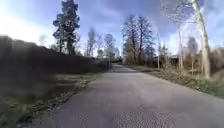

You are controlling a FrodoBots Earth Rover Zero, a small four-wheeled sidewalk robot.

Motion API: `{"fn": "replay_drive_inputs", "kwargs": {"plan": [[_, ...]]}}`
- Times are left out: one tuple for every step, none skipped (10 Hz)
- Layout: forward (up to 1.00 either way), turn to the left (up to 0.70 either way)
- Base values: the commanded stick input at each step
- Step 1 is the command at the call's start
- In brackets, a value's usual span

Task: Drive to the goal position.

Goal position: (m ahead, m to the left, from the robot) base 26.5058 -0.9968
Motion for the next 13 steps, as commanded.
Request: {"fn": "replay_drive_inputs", "kwargs": {"plan": [[1.0, 0.0], [1.0, 0.0], [1.0, 0.0], [1.0, 0.0], [1.0, 0.0], [1.0, 0.0], [1.0, 0.0], [1.0, 0.0], [1.0, 0.0], [1.0, 0.0], [1.0, 0.0], [1.0, 0.0], [1.0, 0.0]]}}
